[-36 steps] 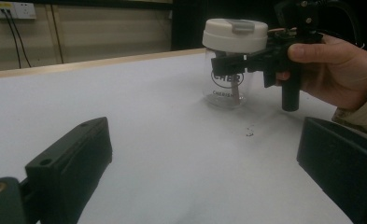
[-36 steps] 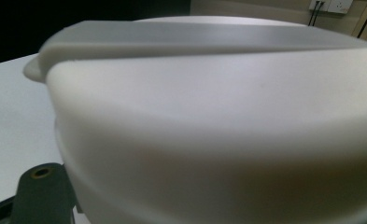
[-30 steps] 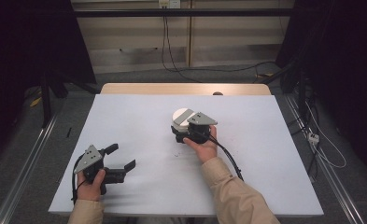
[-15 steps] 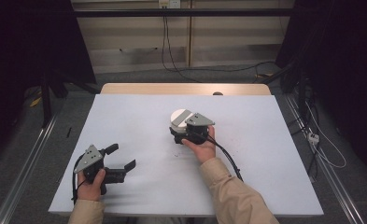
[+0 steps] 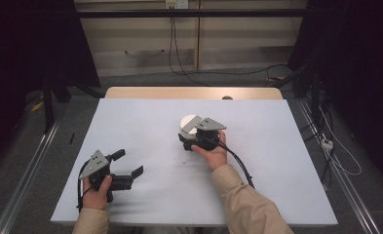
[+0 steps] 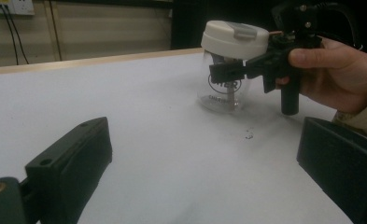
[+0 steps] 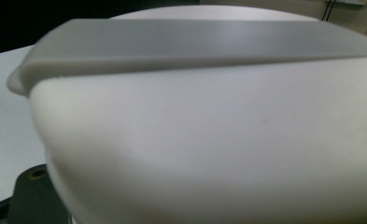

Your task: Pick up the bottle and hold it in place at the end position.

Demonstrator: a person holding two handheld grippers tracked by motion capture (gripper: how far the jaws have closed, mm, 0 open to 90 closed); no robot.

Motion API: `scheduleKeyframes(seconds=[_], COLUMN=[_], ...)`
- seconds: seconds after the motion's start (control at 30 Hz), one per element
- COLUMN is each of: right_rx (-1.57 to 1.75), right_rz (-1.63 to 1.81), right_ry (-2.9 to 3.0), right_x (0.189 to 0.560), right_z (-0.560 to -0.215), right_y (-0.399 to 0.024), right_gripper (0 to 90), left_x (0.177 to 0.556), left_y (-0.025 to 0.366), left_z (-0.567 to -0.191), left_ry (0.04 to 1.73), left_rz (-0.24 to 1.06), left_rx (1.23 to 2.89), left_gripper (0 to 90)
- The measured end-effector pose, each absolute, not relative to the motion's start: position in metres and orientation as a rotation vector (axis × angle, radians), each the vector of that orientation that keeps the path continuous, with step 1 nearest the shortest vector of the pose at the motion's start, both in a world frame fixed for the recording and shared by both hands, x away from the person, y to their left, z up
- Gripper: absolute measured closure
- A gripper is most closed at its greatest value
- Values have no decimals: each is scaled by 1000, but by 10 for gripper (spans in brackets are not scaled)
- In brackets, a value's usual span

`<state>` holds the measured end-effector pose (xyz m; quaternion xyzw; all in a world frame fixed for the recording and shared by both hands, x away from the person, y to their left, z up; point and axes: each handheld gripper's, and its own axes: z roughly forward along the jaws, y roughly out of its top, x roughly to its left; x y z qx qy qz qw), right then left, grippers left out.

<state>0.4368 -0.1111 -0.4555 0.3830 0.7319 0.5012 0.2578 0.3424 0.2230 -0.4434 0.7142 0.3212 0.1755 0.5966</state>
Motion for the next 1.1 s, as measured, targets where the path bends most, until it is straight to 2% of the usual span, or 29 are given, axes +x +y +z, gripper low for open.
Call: scheduleKeyframes(seconds=[0.33,1.1], right_rx=[1084,1035], right_rz=[1331,1332], right_ry=[2030,2053], right_x=[436,434], right_z=[-459,-457], right_y=[-113,-117], right_gripper=[155,185], left_x=[346,361], left_y=[220,194], left_z=[-443,-432], left_ry=[770,763], left_rz=[409,368], left_rx=[1649,1685], left_gripper=[30,29])
